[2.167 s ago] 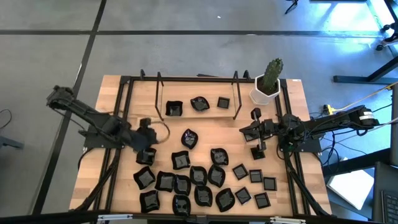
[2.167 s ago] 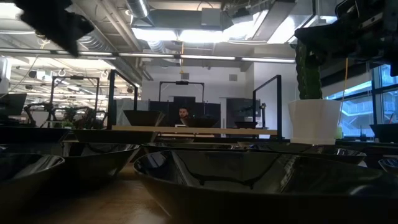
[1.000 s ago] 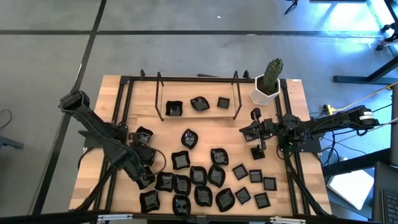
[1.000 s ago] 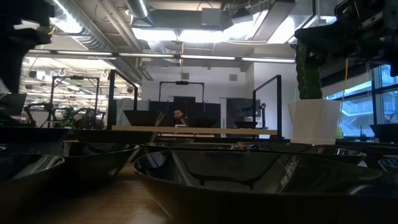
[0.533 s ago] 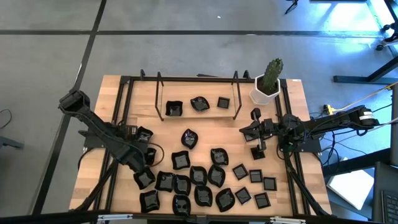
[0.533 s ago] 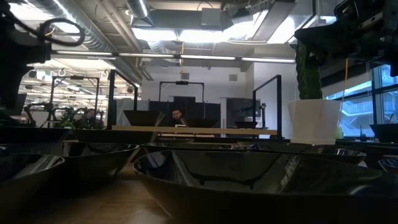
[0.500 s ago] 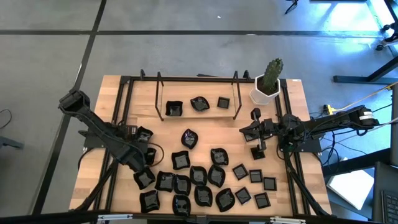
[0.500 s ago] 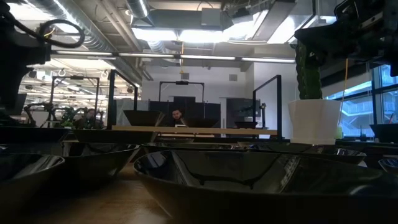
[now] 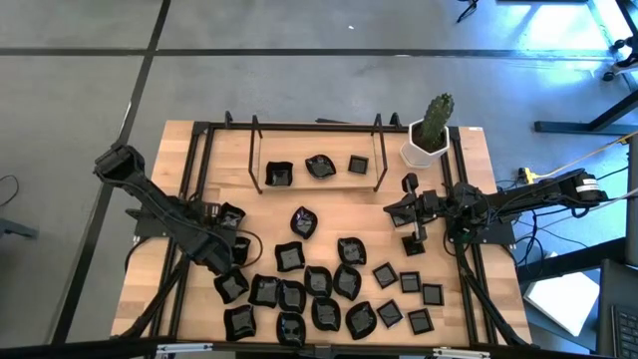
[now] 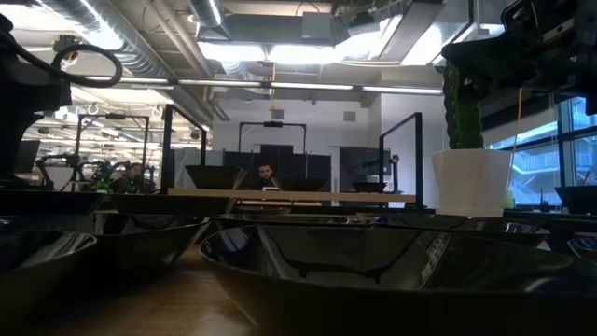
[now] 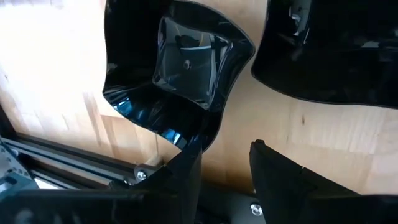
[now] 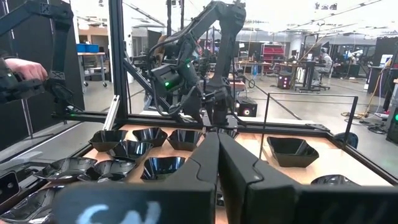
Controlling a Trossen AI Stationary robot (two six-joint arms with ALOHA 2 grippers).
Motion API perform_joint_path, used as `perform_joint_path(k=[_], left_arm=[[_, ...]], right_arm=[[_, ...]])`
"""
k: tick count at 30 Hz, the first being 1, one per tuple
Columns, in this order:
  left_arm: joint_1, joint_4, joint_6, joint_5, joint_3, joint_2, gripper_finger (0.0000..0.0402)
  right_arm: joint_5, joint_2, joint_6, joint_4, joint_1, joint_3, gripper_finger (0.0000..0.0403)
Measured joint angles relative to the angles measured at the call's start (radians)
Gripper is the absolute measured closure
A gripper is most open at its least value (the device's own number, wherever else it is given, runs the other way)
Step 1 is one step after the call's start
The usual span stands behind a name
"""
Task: Pick & Place Mini shaped plates
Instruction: Stack the black distorted square plate on top of the black distorted square plate on the shelf
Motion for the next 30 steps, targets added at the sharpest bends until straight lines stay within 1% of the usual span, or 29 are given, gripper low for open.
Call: perform_joint_path(k=[5, 10, 16, 20, 23, 25, 28, 30], left_arm=[[0.005, 0.013, 0.004, -0.005, -0.005, 0.000, 0.0272], [0.052, 0.015, 0.004, -0.009, -0.005, 0.000, 0.0272], [0.092, 0.011, 0.027, -0.051, -0.001, 0.000, 0.0272], [0.077, 0.013, 0.047, 0.004, 0.051, 0.000, 0.0272], [0.047, 0.025, 0.031, 0.041, 0.108, 0.000, 0.0272], [0.024, 0.061, 0.014, 0.057, 0.140, 0.000, 0.0272], [-0.009, 0.158, 0.013, 0.055, 0.164, 0.000, 0.0272], [-0.021, 0.171, 0.020, 0.055, 0.164, 0.006, 0.0272]], right_arm=[[0.000, 0.000, 0.000, 0.000, 0.000, 0.000, 0.0393], [0.000, 0.000, -0.001, 0.000, 0.000, 0.000, 0.0393], [0.000, 0.000, -0.001, 0.000, 0.000, 0.000, 0.0393], [0.000, 0.000, -0.001, 0.000, 0.000, 0.000, 0.0393], [0.000, 0.000, -0.005, 0.000, 0.000, 0.000, 0.0393], [0.000, 0.000, -0.005, 0.000, 0.000, 0.000, 0.0393], [0.000, 0.000, -0.004, 0.000, 0.000, 0.000, 0.0393], [0.000, 0.000, 0.000, 0.000, 0.000, 0.000, 0.0393]])
